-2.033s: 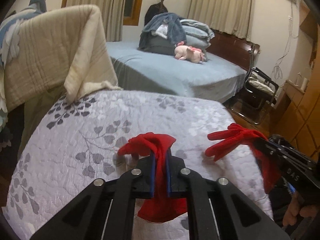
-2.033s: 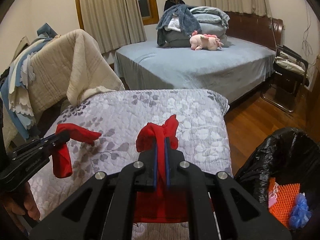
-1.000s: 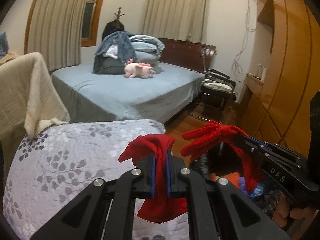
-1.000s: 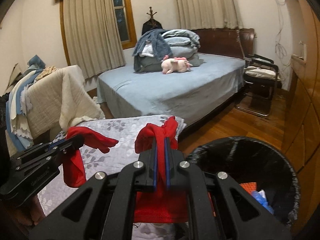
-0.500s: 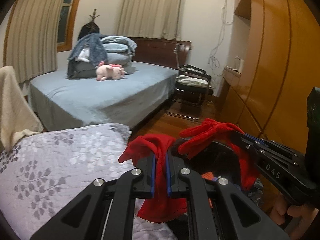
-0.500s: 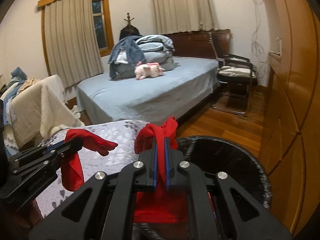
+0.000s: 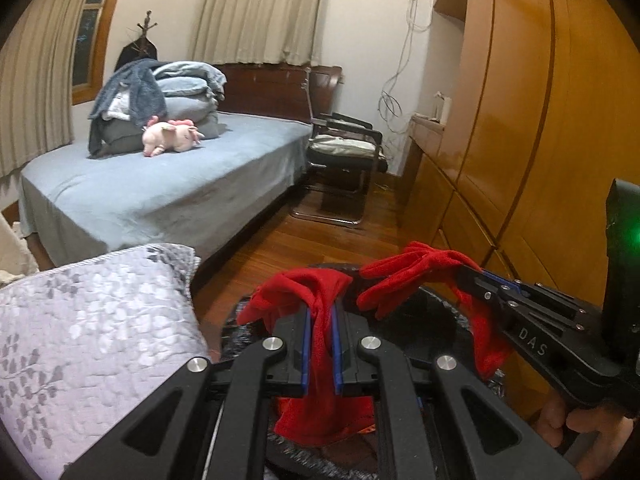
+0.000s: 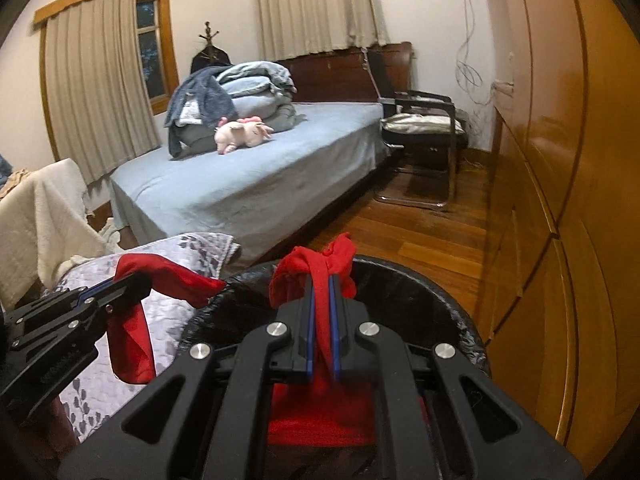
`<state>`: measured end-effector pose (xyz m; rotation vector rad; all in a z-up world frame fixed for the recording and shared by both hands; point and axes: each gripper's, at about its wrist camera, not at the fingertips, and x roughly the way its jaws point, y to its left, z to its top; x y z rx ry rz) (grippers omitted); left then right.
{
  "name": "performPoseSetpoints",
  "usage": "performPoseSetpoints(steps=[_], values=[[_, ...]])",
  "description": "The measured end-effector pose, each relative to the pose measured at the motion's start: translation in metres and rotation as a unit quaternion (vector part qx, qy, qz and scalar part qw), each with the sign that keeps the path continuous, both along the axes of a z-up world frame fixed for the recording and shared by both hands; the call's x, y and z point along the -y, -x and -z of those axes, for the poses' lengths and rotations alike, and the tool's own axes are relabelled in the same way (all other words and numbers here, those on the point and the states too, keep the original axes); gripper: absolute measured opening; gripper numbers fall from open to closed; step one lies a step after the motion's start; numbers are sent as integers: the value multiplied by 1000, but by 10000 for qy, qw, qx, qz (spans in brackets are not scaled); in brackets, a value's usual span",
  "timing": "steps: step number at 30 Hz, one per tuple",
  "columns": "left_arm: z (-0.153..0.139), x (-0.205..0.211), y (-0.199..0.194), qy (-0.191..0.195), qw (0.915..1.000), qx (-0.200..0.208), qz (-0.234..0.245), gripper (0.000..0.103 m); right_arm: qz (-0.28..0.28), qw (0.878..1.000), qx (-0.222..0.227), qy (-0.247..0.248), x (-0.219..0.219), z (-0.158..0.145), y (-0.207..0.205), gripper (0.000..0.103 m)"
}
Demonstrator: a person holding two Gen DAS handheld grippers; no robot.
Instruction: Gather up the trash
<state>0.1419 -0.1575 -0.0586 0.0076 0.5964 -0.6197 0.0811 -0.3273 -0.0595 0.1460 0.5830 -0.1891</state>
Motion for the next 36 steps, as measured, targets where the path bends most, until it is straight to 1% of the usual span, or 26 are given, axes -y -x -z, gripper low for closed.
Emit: performPoseSetpoints(steps=[7, 12, 16, 18, 19, 21, 22, 23, 24, 26, 27, 29, 31, 33, 35, 36], values=[[17, 27, -8, -90, 9996, -139, 216, 8, 205, 9995, -251, -27, 17, 23, -9, 6], [33, 36, -20, -186, 9989, -300, 294, 8, 310, 9984, -465, -84, 23, 44, -15, 6], [45, 41, -26, -252, 9985, -385, 289, 8, 359, 9977, -553, -159, 27, 57, -21, 6], [49, 42, -28, -225, 9983, -438, 302, 9, 368, 9976, -563, -161, 27, 61, -22, 10], [50, 41, -29, -234, 9982, -455, 297, 13, 387, 9976, -559, -144, 27, 62, -22, 12], [51, 40, -31, -224, 9982, -476, 278, 28, 403, 9975, -566, -122, 27, 64, -21, 24], [51, 37, -32, -182, 9982, -493, 277, 40, 434, 9974, -570, -108, 28, 64, -21, 39], [50, 36, -33, -163, 9983, -488, 259, 47, 457, 9974, -552, -104, 29, 65, -20, 49], [49, 33, -33, -142, 9984, -483, 244, 48, 457, 9974, -552, -105, 30, 65, -19, 52], [47, 29, -34, -88, 9983, -512, 245, 57, 489, 9971, -573, -69, 31, 65, -17, 65], [46, 27, -34, -70, 9984, -520, 228, 60, 509, 9971, -568, -51, 31, 65, -16, 68], [43, 22, -35, -25, 9983, -537, 206, 69, 545, 9972, -516, -30, 30, 63, -11, 84], [41, 16, -36, 28, 9982, -580, 153, 75, 600, 9972, -455, 10, 28, 59, -8, 94], [37, 6, -37, 95, 9981, -610, 72, 77, 663, 9969, -408, 74, 26, 55, -3, 96], [31, -6, -35, 118, 9983, -563, -79, 83, 673, 9968, -414, 88, 24, 52, 2, 98], [28, -11, -34, 120, 9985, -524, -135, 84, 710, 9966, -417, 96, 22, 51, 5, 98]])
